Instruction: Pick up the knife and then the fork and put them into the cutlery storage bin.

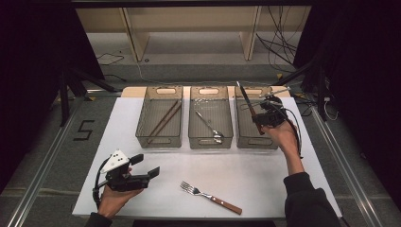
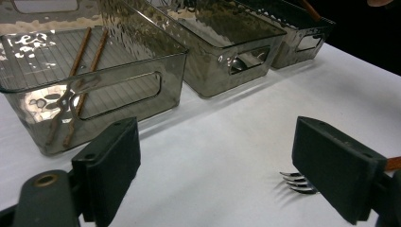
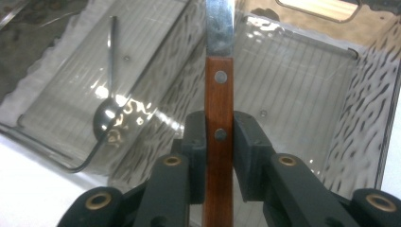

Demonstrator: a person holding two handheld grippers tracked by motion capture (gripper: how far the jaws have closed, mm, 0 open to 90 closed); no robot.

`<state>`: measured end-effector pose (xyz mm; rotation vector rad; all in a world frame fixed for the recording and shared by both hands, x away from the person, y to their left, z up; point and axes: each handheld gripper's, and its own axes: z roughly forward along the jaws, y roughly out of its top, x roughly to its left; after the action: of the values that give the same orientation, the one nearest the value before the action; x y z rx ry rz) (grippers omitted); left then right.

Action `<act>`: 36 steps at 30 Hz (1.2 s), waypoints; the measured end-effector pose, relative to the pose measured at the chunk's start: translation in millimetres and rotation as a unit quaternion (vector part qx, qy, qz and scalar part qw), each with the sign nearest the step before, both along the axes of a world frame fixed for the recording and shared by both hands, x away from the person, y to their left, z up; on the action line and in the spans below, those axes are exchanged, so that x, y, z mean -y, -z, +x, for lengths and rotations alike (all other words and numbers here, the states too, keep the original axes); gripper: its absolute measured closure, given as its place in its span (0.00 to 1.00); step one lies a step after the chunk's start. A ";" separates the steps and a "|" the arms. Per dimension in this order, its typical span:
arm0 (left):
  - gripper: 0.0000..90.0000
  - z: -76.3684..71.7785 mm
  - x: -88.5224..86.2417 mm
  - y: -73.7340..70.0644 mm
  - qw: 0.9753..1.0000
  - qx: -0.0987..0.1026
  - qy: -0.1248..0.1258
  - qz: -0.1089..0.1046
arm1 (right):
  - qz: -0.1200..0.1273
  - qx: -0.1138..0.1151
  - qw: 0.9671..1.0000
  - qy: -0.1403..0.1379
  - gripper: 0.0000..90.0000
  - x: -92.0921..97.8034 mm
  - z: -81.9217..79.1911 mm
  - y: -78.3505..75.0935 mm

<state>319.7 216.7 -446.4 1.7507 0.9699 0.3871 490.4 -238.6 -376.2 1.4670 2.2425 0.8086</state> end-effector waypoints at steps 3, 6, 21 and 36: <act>0.18 0.0 0.0 0.0 1.000 0.000 0.000 0.000 | 0.001 -0.005 1.000 0.007 0.85 0.2 3.2 2.2; 0.18 0.0 0.0 -0.1 1.000 0.000 0.000 0.000 | 0.002 -0.008 1.000 0.014 0.85 0.2 6.1 4.3; 0.18 -0.2 0.3 -0.2 1.000 0.000 0.000 0.001 | -0.007 -0.029 0.999 0.034 0.85 -2.6 16.4 17.5; 0.18 -0.3 0.3 -0.2 1.000 0.001 0.001 0.001 | -0.020 -0.059 0.997 0.043 0.84 -8.9 21.3 30.4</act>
<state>319.4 216.4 -446.2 1.7519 0.9677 0.3884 511.7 -229.7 -406.6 1.6204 2.2477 0.6617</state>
